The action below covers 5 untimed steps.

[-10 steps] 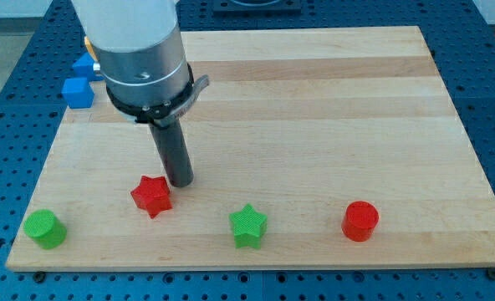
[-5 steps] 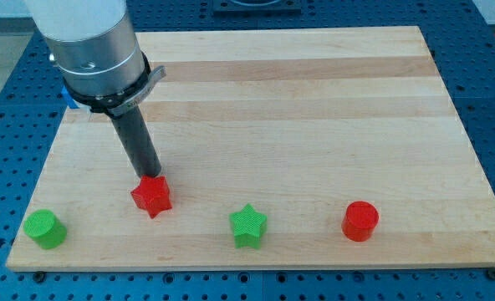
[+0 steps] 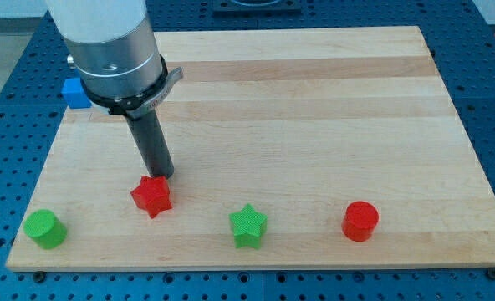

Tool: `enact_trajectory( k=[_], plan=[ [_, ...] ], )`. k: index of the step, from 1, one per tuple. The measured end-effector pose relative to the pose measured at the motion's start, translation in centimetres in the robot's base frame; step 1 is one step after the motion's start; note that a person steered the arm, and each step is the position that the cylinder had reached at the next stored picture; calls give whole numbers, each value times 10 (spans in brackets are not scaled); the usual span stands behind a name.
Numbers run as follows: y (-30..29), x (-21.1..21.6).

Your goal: Push red star towards the bottom of the board

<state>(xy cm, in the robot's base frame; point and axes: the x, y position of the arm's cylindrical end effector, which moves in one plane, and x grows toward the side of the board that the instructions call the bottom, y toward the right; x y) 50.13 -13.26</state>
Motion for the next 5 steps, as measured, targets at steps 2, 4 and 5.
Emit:
enact_trajectory(
  k=[2, 4, 5],
  plan=[
    [-1, 11],
    [-1, 19],
    [-7, 19]
  ],
)
